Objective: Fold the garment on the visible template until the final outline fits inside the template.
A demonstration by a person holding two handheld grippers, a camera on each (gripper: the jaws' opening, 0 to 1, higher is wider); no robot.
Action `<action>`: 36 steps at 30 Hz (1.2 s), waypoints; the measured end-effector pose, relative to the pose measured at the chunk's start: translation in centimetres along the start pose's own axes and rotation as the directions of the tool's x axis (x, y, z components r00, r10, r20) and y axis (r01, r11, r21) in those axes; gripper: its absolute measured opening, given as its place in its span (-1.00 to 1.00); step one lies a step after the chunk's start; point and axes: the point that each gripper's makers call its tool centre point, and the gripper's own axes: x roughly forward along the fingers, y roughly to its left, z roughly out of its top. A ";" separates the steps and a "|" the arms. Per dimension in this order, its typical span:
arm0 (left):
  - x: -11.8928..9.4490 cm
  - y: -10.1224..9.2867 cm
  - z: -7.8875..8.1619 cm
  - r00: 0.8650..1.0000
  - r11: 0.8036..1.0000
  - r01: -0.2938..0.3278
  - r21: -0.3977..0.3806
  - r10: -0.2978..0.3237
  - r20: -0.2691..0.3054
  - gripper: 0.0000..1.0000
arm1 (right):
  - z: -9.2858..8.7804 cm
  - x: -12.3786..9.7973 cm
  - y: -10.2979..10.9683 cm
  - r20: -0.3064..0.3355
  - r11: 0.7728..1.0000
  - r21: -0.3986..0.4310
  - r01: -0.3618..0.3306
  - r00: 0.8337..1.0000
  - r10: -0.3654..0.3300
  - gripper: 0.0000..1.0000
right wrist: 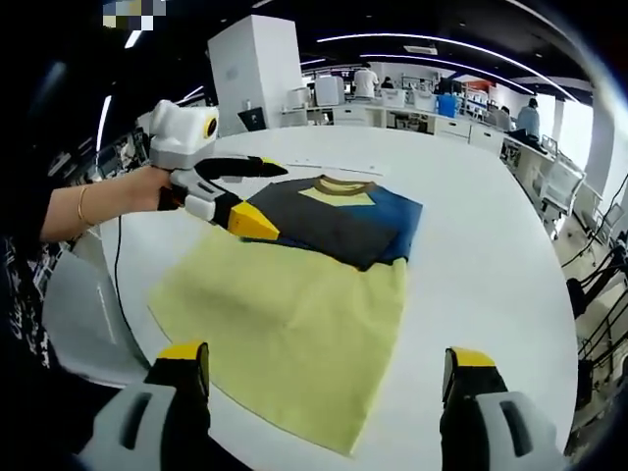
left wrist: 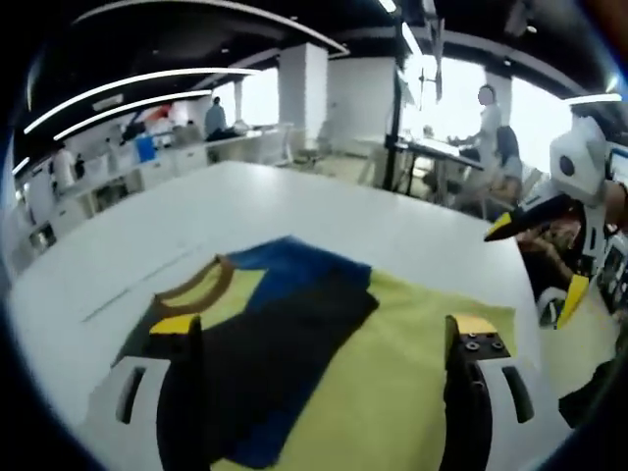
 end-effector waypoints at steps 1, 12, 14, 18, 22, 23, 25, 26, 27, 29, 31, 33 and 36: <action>-0.7 0.2 -0.2 1.000 1.000 -0.009 0.004 0.009 -0.002 0.98 | 0.0 0.1 0.0 0.001 1.000 0.001 0.000 1.000 0.000 0.99; -6.1 -0.4 -2.1 1.000 1.000 -0.028 -0.014 0.028 -0.010 0.98 | -1.0 0.3 0.1 -0.031 0.999 -0.028 -0.017 0.999 0.016 0.99; -7.1 -0.6 -2.5 0.999 0.999 -0.034 -0.013 0.034 -0.016 0.98 | -1.1 0.3 0.1 -0.034 0.999 -0.027 -0.019 0.999 0.018 0.99; -8.6 -0.7 -3.3 0.998 0.998 -0.053 -0.019 0.053 -0.020 0.94 | -1.6 0.3 0.2 -0.045 0.999 -0.021 -0.024 0.999 0.023 0.97; -10.0 -0.6 -3.7 0.997 0.997 -0.077 -0.017 0.076 -0.023 0.88 | -1.9 0.4 0.5 -0.053 0.999 -0.022 -0.031 0.998 0.030 0.97; -10.5 -0.7 -3.8 0.997 0.997 -0.077 -0.018 0.077 -0.021 0.86 | -2.1 0.5 0.5 -0.058 0.999 -0.024 -0.032 0.998 0.031 0.95; -11.1 -0.8 -4.1 0.996 0.996 -0.083 -0.037 0.082 -0.016 0.82 | -2.4 0.6 0.5 -0.066 0.999 -0.028 -0.032 0.997 0.030 0.94; -11.4 -0.9 -4.3 0.997 0.996 -0.082 -0.045 0.081 -0.019 0.80 | -2.6 0.7 0.5 -0.071 0.999 -0.030 -0.031 0.997 0.029 0.94; -11.7 -1.0 -4.6 0.996 0.995 -0.082 -0.049 0.081 -0.022 0.78 | -2.7 0.7 0.6 -0.074 0.999 -0.029 -0.031 0.997 0.029 0.93; -12.3 -1.3 -5.7 0.996 0.995 -0.078 -0.065 0.076 -0.039 0.72 | -2.9 0.7 0.7 -0.081 0.999 -0.024 -0.032 0.996 0.030 0.92; -12.7 -1.5 -6.4 0.996 0.994 -0.078 -0.081 0.074 -0.053 0.69 | -3.1 0.7 0.8 -0.085 0.999 -0.020 -0.034 0.996 0.032 0.91; -13.4 -1.7 -7.0 0.995 0.992 -0.086 -0.089 0.081 -0.059 0.68 | -3.4 0.9 0.9 -0.088 0.999 -0.016 -0.035 0.996 0.033 0.90; -14.6 -1.8 -8.2 0.993 0.989 -0.100 -0.113 0.092 -0.073 0.65 | -3.9 1.0 1.2 -0.094 0.999 -0.007 -0.034 0.995 0.033 0.88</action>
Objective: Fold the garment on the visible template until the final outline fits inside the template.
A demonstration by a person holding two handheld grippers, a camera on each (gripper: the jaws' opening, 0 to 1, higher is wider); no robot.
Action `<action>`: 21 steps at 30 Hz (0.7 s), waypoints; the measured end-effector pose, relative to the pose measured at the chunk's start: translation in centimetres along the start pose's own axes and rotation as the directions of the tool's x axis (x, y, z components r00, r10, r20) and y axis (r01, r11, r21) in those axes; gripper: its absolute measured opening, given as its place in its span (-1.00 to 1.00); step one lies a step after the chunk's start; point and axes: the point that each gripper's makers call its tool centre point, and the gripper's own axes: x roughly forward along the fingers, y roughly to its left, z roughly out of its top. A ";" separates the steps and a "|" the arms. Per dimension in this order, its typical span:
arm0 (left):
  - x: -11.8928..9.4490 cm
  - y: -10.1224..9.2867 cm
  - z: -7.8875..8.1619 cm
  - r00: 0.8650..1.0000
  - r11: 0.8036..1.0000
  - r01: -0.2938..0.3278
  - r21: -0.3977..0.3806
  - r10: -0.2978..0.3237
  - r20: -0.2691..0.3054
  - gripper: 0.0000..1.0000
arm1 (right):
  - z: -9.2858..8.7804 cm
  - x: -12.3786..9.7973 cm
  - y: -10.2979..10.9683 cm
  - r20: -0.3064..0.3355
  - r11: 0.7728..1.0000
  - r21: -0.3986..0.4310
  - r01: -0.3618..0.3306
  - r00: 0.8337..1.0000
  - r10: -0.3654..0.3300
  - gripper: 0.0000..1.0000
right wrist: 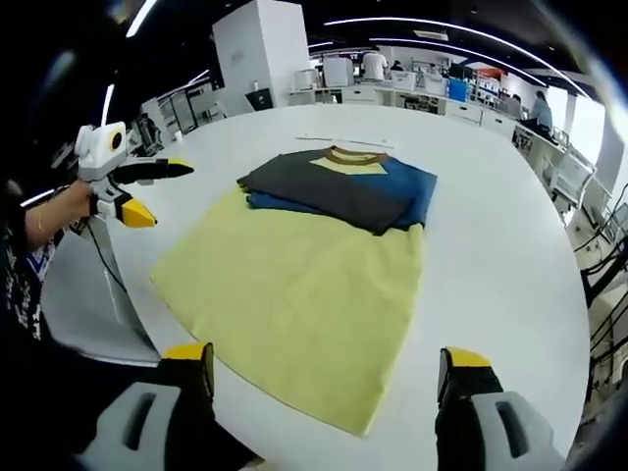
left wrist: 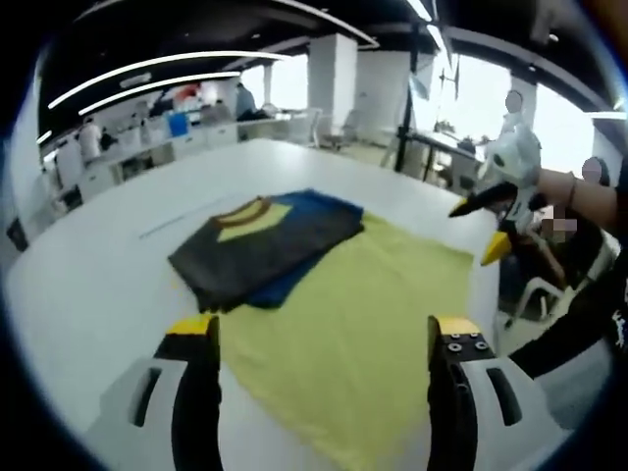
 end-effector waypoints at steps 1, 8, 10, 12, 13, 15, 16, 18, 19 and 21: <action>-0.3 0.0 -0.4 1.000 1.000 -0.005 -0.005 0.005 -0.004 0.64 | -0.1 0.0 0.1 0.000 1.000 0.001 0.001 1.000 -0.001 0.88; -2.1 0.0 -3.0 0.999 0.999 -0.026 -0.045 0.024 -0.044 0.60 | -0.9 0.3 0.3 -0.010 1.000 0.007 -0.002 1.000 0.002 0.82; -2.3 -0.3 -3.8 0.998 0.998 -0.023 -0.055 0.020 -0.063 0.56 | -1.1 0.3 0.4 -0.014 1.000 0.014 -0.002 1.000 0.003 0.78; -2.5 -0.6 -4.6 0.997 0.996 -0.025 -0.080 0.020 -0.074 0.53 | -1.2 0.5 0.4 -0.001 0.999 0.036 -0.003 1.000 0.003 0.75; -2.6 -0.8 -5.0 0.997 0.996 -0.027 -0.089 0.020 -0.079 0.52 | -1.4 0.5 0.4 0.000 0.999 0.051 0.001 1.000 -0.001 0.73; -2.9 -0.9 -5.8 0.996 0.993 -0.041 -0.109 0.031 -0.089 0.49 | -1.9 0.6 0.4 -0.012 0.998 0.059 0.009 1.000 -0.008 0.67; -2.9 -1.0 -6.2 0.995 0.991 -0.045 -0.123 0.033 -0.097 0.48 | -2.2 0.6 0.4 -0.018 0.998 0.062 0.013 1.000 -0.012 0.65; -3.2 -1.0 -7.8 0.987 0.984 -0.073 -0.163 0.048 -0.152 0.41 | -2.9 1.1 0.2 -0.031 0.997 0.072 0.011 0.999 -0.008 0.58; -3.2 -1.0 -8.1 0.986 0.983 -0.078 -0.164 0.052 -0.159 0.38 | -3.3 1.2 0.2 -0.041 0.996 0.089 0.012 0.999 -0.009 0.55; -3.3 -1.2 -8.9 0.983 0.979 -0.093 -0.180 0.061 -0.176 0.37 | -3.6 1.3 0.1 -0.041 0.995 0.100 0.014 0.999 -0.009 0.50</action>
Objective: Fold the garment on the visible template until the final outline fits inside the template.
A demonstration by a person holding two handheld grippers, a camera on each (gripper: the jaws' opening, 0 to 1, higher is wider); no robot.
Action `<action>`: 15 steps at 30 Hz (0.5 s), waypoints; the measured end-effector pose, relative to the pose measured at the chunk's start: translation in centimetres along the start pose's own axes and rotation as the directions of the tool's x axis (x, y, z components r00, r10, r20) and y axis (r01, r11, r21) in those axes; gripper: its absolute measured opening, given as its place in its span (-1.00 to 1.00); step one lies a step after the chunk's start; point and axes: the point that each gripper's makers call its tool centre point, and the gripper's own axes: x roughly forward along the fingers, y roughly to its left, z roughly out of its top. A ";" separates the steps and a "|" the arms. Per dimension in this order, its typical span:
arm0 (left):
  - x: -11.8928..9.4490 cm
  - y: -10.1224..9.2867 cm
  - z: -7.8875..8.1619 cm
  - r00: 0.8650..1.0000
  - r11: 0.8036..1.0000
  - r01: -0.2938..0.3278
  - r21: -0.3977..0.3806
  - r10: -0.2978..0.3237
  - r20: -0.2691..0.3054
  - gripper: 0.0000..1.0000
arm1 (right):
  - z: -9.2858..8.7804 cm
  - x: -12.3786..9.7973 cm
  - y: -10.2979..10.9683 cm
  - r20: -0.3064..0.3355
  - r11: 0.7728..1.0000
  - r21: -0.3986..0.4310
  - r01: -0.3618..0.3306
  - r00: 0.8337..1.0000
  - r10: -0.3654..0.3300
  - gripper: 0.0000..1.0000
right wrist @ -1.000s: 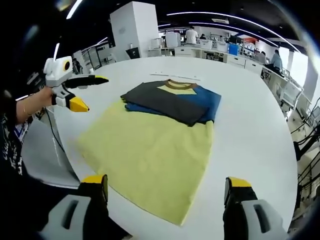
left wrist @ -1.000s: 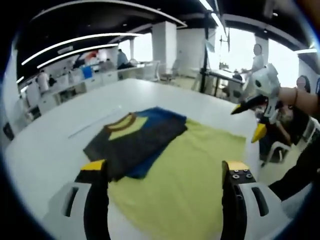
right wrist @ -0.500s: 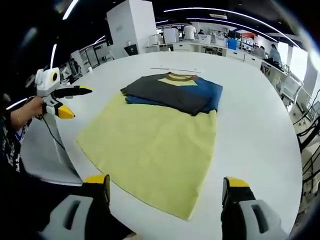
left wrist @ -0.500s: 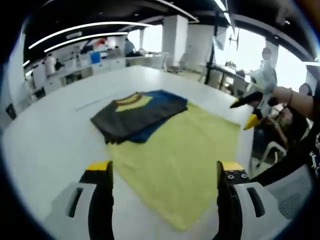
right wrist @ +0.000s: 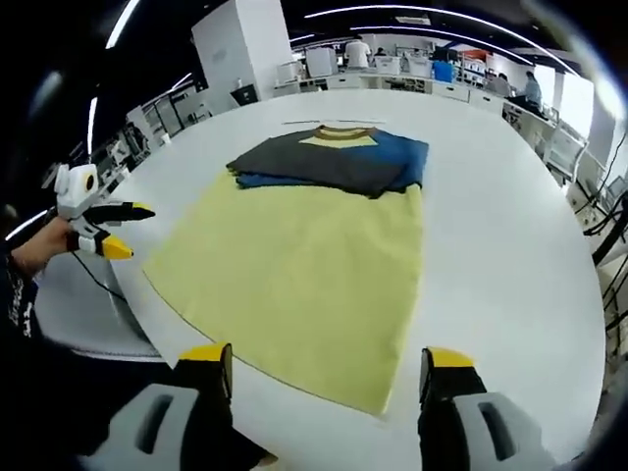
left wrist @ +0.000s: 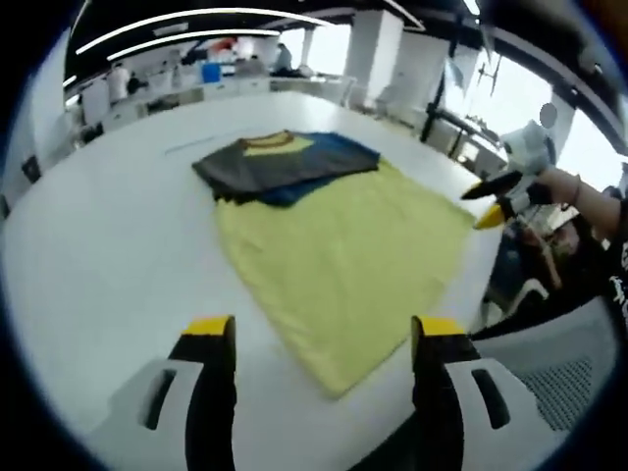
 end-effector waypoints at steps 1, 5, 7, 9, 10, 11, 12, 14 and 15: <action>0.0 0.0 -0.6 1.000 1.000 -0.008 -0.018 0.007 -0.012 0.34 | -0.2 0.1 -0.1 0.000 1.000 0.012 0.003 1.000 -0.003 0.48; 0.1 -0.4 -1.7 0.999 0.997 0.007 -0.076 -0.009 -0.035 0.13 | -0.8 0.2 0.1 -0.006 1.000 0.030 -0.002 1.000 0.002 0.34; 0.2 -0.2 -2.0 0.999 0.995 -0.009 -0.097 0.006 -0.039 0.07 | -1.1 0.2 0.2 -0.020 1.000 0.023 -0.003 1.000 0.003 0.21; 0.3 0.0 -2.3 0.999 0.994 -0.021 -0.103 0.017 -0.046 0.05 | -1.1 0.2 0.1 -0.019 1.000 0.018 0.010 1.000 -0.009 0.18; 0.3 0.1 -2.4 0.998 0.994 -0.029 -0.107 0.024 -0.052 0.03 | -1.2 0.3 0.1 -0.019 1.000 0.021 0.010 1.000 -0.009 0.17; 0.4 0.2 -2.5 0.998 0.994 -0.032 -0.108 0.026 -0.054 0.01 | -1.2 0.3 0.1 -0.018 1.000 0.026 0.009 1.000 -0.009 0.15; 0.4 0.3 -2.8 0.997 0.993 -0.041 -0.114 0.033 -0.068 -0.02 | -1.1 0.2 0.1 -0.011 0.999 0.034 0.013 1.000 -0.012 0.13; 0.5 0.2 -3.2 0.996 0.991 -0.043 -0.130 0.032 -0.085 -0.12 | -1.1 0.2 -0.1 -0.006 0.999 0.035 0.020 1.000 -0.020 0.05; 0.5 0.1 -3.4 0.996 0.989 -0.037 -0.146 0.024 -0.091 -0.16 | -1.1 0.2 -0.2 -0.005 0.999 0.033 0.024 1.000 -0.024 0.02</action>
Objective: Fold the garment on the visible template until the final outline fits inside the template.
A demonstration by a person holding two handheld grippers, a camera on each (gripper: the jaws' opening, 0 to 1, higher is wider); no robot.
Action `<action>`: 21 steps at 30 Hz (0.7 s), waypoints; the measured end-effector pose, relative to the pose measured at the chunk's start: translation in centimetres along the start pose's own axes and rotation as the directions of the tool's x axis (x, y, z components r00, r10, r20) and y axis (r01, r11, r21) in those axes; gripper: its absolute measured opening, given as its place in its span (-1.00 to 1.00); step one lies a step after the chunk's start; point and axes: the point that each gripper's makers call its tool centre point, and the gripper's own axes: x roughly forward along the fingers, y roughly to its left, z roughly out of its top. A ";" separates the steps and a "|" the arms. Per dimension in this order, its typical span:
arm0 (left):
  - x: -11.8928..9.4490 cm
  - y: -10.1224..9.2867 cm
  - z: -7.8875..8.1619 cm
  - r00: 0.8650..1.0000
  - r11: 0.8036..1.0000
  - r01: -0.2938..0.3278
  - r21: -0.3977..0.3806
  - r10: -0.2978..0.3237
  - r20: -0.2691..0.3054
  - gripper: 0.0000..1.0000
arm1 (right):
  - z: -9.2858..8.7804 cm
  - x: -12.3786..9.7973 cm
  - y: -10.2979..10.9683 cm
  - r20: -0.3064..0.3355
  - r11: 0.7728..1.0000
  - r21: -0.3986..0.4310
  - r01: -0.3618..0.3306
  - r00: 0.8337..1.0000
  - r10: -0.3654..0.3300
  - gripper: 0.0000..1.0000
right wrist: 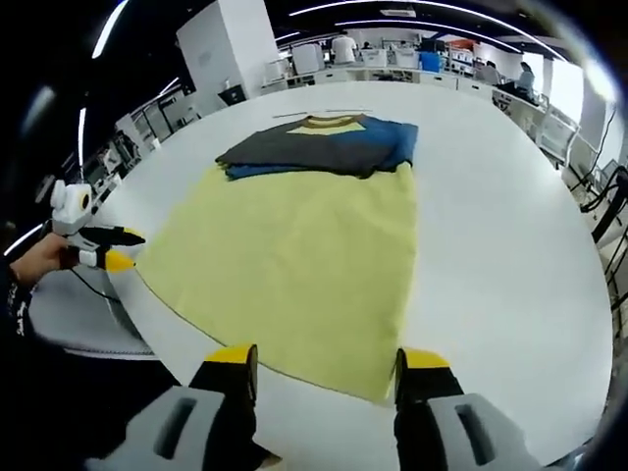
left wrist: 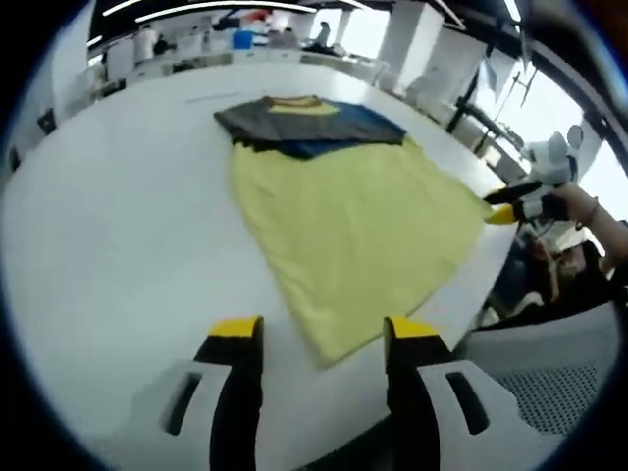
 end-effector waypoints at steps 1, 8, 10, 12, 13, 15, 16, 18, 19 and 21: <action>0.1 -0.3 0.0 1.000 1.000 0.016 -0.009 -0.016 0.005 -0.21 | 0.0 0.0 -0.2 0.002 1.000 0.002 0.003 1.000 -0.003 -0.01; 0.6 -0.1 0.2 1.000 0.999 -0.007 -0.048 0.007 0.005 -0.48 | 0.0 -0.1 -1.2 0.020 0.999 0.018 0.028 0.999 -0.028 -0.24; 0.6 -0.3 0.1 1.000 0.998 -0.007 -0.058 0.006 -0.006 -0.58 | 0.0 0.0 -1.4 0.024 0.999 0.020 0.036 0.999 -0.037 -0.34; 0.4 -0.3 0.0 1.000 0.999 -0.015 -0.049 0.015 -0.014 -0.62 | -0.1 -0.1 -1.9 0.023 0.998 0.018 0.054 0.998 -0.054 -0.43; 0.4 -0.3 0.0 1.000 0.999 -0.021 -0.042 0.021 -0.014 -0.64 | -0.1 -0.1 -2.1 0.023 0.998 0.016 0.061 0.998 -0.061 -0.49; 0.3 0.0 -0.2 0.999 0.999 -0.036 -0.038 0.035 -0.025 -0.71 | -0.2 -0.2 -2.4 0.021 0.997 0.014 0.072 0.997 -0.073 -0.56; 0.4 0.1 -0.4 0.999 0.999 -0.040 -0.036 0.038 -0.036 -0.78 | -0.3 -0.2 -2.5 0.021 0.997 0.017 0.077 0.997 -0.077 -0.59; 0.6 0.2 -0.6 0.998 0.998 -0.051 -0.028 0.050 -0.044 -0.88 | -0.4 -0.3 -2.7 0.021 0.996 0.022 0.081 0.996 -0.082 -0.65; 0.7 0.2 -0.6 0.998 0.998 -0.054 -0.008 0.054 -0.041 -0.93 | -0.4 -0.3 -2.8 0.020 0.996 0.023 0.082 0.996 -0.083 -0.70; 0.7 0.1 -0.6 0.998 0.999 -0.050 0.009 0.050 -0.042 -0.93 | -0.5 -0.3 -2.9 0.023 0.997 0.010 0.081 0.996 -0.082 -0.77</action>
